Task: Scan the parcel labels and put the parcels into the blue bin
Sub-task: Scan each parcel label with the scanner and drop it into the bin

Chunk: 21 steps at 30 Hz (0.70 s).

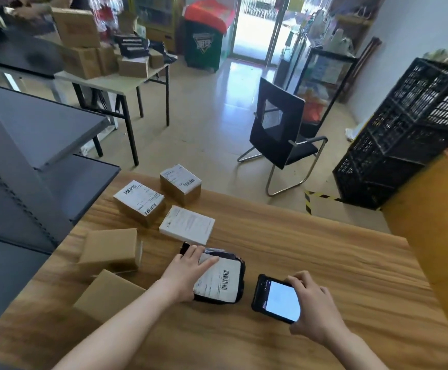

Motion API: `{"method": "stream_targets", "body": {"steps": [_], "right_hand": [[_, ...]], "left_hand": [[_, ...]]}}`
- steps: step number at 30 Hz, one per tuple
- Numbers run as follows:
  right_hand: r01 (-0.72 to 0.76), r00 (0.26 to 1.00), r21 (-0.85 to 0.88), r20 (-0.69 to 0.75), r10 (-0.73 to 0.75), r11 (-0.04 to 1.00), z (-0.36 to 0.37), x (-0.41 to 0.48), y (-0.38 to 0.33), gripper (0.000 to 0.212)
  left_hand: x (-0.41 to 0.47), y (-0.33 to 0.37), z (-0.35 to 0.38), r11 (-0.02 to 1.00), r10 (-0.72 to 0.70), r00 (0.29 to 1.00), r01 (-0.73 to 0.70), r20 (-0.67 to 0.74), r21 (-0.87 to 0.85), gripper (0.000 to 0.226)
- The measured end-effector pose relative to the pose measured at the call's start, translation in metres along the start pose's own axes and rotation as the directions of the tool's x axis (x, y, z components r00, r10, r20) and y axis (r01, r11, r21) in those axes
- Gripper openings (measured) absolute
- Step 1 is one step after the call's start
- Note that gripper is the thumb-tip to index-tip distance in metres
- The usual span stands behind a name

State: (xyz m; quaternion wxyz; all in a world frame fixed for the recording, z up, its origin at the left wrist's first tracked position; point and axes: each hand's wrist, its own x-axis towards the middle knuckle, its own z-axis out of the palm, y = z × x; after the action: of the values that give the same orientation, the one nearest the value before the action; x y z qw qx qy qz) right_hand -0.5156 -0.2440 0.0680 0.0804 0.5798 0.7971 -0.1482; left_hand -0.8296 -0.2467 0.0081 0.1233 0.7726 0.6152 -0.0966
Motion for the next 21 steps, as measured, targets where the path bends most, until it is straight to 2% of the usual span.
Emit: {"method": "stream_targets", "body": {"steps": [14, 17, 21], "right_hand": [[-0.081, 0.996, 0.041, -0.016, 0.082, 0.996, 0.014, -0.03, 0.019, 0.092], [-0.095, 0.995, 0.092, -0.03, 0.098, 0.991, 0.019, -0.043, 0.031, 0.091], [-0.167, 0.98, 0.238, -0.069, 0.188, 0.957, 0.025, -0.07, 0.058, 0.095]], "left_hand": [[0.01, 0.016, 0.011, 0.998, 0.056, 0.996, -0.054, -0.07, 0.028, 0.105], [0.007, 0.029, 0.011, 0.998, 0.055, 0.995, -0.054, -0.081, 0.012, 0.102], [0.006, 0.063, 0.007, 0.998, 0.043, 0.994, -0.047, -0.102, -0.033, 0.101]]}}
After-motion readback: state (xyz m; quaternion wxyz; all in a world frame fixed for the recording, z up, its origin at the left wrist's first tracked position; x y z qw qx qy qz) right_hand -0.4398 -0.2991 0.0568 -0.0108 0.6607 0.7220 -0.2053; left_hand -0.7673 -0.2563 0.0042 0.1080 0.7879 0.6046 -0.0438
